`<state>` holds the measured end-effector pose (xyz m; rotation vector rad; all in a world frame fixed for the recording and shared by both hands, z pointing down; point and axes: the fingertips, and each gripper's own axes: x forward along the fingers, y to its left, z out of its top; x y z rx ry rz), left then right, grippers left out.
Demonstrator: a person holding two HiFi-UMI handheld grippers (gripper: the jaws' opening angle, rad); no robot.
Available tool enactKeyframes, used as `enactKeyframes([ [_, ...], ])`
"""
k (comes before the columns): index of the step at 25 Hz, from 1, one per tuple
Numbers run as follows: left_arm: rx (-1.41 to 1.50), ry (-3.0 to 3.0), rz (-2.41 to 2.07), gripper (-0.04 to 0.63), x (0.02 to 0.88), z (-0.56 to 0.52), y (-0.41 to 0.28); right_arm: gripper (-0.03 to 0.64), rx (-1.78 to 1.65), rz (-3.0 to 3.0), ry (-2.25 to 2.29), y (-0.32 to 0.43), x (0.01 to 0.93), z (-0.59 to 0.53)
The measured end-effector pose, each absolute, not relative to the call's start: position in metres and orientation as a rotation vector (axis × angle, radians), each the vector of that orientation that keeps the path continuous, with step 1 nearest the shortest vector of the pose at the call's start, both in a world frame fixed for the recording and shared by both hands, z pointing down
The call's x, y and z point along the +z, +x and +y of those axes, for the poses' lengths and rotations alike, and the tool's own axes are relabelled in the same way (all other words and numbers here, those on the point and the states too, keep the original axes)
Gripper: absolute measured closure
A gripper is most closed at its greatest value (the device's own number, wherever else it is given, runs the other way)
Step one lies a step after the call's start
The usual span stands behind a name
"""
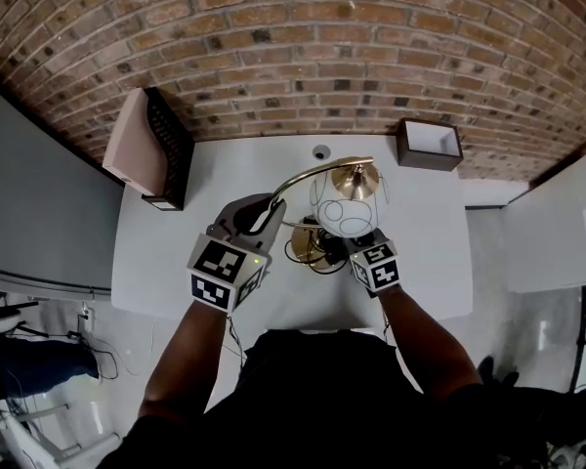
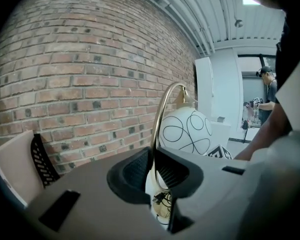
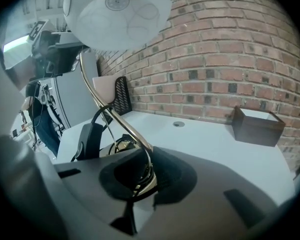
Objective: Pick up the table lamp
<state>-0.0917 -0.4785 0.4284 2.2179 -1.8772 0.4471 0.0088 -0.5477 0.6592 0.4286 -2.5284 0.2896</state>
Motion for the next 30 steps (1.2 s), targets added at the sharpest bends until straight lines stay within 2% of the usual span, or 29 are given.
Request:
enactKeyframes([
  [16, 0.322, 2.364, -1.792, 0.555, 0.354, -0.428, -0.076, 0.565, 0.323, -2.587, 0.496, 0.033, 0.579, -0.497],
  [30, 0.296, 2.393, -1.752, 0.555, 0.339, -0.396, -0.062, 0.565, 0.369, -2.612, 0.526, 0.05, 0.565, -0.456],
])
